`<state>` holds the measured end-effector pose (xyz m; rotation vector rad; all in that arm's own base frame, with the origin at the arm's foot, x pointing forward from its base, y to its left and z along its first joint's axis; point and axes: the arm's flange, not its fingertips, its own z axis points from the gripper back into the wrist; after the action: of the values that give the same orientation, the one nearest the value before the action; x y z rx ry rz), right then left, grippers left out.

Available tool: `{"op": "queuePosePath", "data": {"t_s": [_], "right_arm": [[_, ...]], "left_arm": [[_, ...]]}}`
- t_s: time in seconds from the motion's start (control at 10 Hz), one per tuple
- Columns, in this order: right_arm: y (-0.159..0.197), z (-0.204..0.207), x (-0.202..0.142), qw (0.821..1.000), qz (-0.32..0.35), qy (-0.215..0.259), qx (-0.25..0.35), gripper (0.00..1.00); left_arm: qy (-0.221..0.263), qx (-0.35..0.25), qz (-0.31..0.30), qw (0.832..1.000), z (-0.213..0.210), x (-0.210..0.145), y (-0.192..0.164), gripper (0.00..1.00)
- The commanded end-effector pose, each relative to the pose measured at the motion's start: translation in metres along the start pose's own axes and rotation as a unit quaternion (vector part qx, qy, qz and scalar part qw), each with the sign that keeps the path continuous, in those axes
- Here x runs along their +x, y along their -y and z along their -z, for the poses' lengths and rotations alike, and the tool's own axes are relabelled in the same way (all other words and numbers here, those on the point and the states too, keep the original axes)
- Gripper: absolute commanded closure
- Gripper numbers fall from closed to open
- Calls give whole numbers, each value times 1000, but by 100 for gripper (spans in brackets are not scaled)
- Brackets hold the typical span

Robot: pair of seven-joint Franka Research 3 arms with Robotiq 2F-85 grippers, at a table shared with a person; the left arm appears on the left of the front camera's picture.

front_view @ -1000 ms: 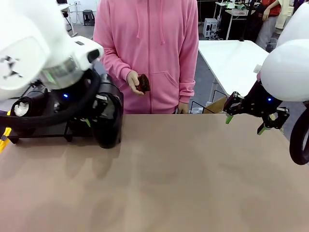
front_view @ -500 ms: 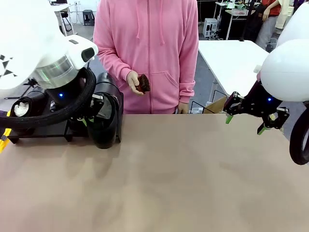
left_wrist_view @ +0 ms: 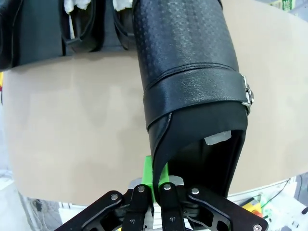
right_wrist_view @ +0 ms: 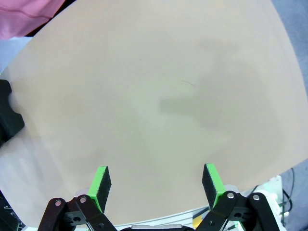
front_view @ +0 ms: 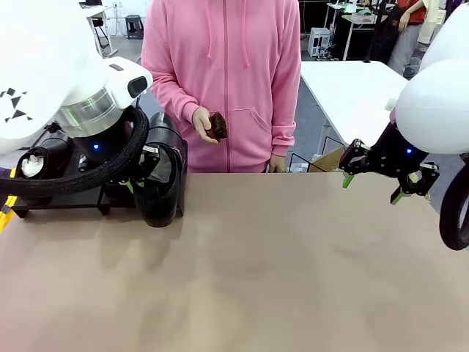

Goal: Organize the shoes by placing them on the stand.
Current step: Place the Shoe from the middle of the table onto the Shoes Stand.

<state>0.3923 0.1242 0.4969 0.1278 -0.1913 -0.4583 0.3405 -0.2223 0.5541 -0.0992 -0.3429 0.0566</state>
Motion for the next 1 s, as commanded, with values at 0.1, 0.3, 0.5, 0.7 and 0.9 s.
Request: {"op": "queuePosePath", "data": {"t_s": [0.1, 0.3, 0.5, 0.7, 0.9], "right_arm": [[1, -1, 1, 1000, -9, 0, 6, 0], [1, -1, 1, 1000, -9, 0, 6, 0], [1, -1, 1, 1000, -9, 0, 6, 0], [1, -1, 1, 1000, -9, 0, 6, 0], [1, -1, 1, 1000, -9, 0, 6, 0]], "left_arm": [[77, 33, -10, 996, -10, 22, -35, 100], [105, 58, 6, 993, -17, 45, -77, 100], [128, 99, 9, 987, -20, 70, -117, 100], [126, 136, 12, 983, -13, 95, -155, 100], [133, 151, 20, 979, 5, 106, -178, 100]]}}
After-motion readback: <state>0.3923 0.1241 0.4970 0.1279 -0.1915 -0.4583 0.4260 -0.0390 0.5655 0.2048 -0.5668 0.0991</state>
